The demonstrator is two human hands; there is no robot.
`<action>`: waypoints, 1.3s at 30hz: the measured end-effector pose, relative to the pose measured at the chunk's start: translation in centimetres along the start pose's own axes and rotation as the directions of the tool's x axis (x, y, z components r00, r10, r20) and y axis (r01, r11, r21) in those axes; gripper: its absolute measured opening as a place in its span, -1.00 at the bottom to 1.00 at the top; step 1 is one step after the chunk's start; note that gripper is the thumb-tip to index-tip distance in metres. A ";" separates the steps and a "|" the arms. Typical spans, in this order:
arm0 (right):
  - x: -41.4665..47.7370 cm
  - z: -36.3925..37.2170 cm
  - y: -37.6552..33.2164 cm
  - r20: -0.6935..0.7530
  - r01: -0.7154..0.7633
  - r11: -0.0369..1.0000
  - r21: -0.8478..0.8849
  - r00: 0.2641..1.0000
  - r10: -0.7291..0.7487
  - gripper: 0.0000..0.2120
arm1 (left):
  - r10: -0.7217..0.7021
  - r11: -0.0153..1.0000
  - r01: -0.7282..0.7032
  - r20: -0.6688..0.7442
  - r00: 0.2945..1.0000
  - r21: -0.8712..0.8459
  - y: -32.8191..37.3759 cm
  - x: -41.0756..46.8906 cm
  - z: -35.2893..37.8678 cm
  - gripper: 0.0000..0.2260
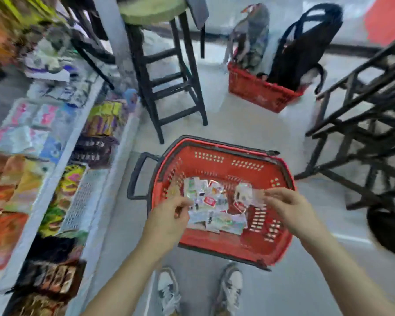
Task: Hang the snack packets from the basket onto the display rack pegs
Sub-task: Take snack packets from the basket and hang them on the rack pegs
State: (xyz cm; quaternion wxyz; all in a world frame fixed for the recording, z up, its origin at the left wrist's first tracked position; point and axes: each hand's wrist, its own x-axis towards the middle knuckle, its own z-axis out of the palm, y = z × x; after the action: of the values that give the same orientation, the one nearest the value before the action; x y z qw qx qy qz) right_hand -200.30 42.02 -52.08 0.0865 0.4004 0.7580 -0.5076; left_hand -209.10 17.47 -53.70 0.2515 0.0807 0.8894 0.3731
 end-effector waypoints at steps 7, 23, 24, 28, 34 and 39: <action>10.1 6.5 12.5 0.166 -0.323 0.946 0.037 0.935 0.312 -0.61 | -0.118 0.945 -0.010 0.367 0.923 0.327 -8.3 10.6 10.9 -0.63; 35.6 25.7 28.3 0.174 0.028 0.918 -0.397 0.984 0.045 -0.20 | -0.050 0.495 -0.406 0.492 0.869 0.768 -26.0 34.0 27.6 0.07; 35.8 26.3 28.6 0.157 0.089 0.868 -0.489 0.988 -0.013 -0.15 | -0.059 0.477 -0.411 0.495 0.867 0.777 -26.5 34.5 27.6 0.09; 35.3 28.4 29.0 0.227 0.194 0.681 -0.706 0.973 -0.042 -0.05 | -0.052 0.415 -0.447 0.511 0.858 0.792 -26.7 34.2 28.0 0.11; 33.3 29.1 28.1 0.437 0.206 0.720 -0.663 0.887 0.148 -0.09 | -0.303 0.526 -0.436 0.640 0.706 0.730 -25.7 33.9 28.8 -0.31; 32.7 27.8 28.2 0.473 0.358 0.602 -0.714 0.881 0.037 0.09 | -0.338 0.384 -0.583 0.696 0.634 0.717 -23.9 30.8 29.2 -0.63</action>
State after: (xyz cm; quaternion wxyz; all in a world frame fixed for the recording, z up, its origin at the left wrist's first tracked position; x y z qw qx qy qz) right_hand -210.13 40.35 -102.43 0.3739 0.1240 0.8954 -0.2074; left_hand -219.74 28.93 -99.84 0.4775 0.4282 0.7312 -0.2323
